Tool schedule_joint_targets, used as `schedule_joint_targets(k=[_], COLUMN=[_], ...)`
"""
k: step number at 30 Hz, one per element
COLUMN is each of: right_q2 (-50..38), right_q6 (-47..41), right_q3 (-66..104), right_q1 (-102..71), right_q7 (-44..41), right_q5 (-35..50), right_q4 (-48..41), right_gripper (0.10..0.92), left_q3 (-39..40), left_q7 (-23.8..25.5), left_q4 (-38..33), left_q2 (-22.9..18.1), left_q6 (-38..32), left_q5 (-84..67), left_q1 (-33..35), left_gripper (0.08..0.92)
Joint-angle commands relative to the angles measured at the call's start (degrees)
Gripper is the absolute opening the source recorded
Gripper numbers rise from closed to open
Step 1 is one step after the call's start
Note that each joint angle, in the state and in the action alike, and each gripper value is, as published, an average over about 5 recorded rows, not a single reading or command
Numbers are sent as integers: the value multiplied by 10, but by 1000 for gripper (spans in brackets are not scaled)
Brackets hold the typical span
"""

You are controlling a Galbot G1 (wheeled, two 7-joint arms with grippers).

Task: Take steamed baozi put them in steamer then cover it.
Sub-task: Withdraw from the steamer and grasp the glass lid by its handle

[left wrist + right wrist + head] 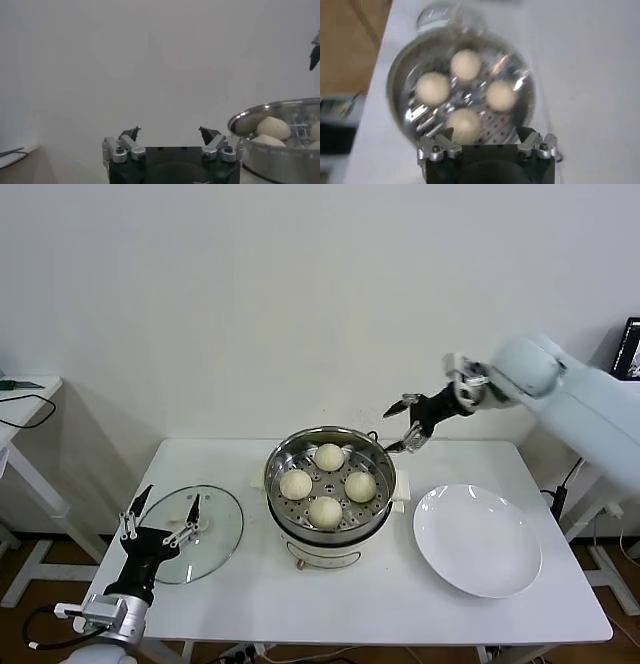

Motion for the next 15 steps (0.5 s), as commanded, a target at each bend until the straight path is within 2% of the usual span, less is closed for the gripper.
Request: schedule_joint_targets(k=[1,7,15], right_q2=[-87,36,234], right_q6=[150,213,279], right_q3=[437,644,688], right_q1=[-461,-717,-848], right_q7=[320,418,533], right_q5=[110,52,-29], right_q4=[137,228,306], right_gripper=[823,823,823], left_q3=[4,7,10], left_q7=[-24,-36,-33], left_q4=[12,18,29], left_q2=[-8,-7,1], left_q6=[-44,-56,-61], left_q5=[-20,-15,-14], left_q1=[-11,-22,-22], left_gripper=[823,823,823])
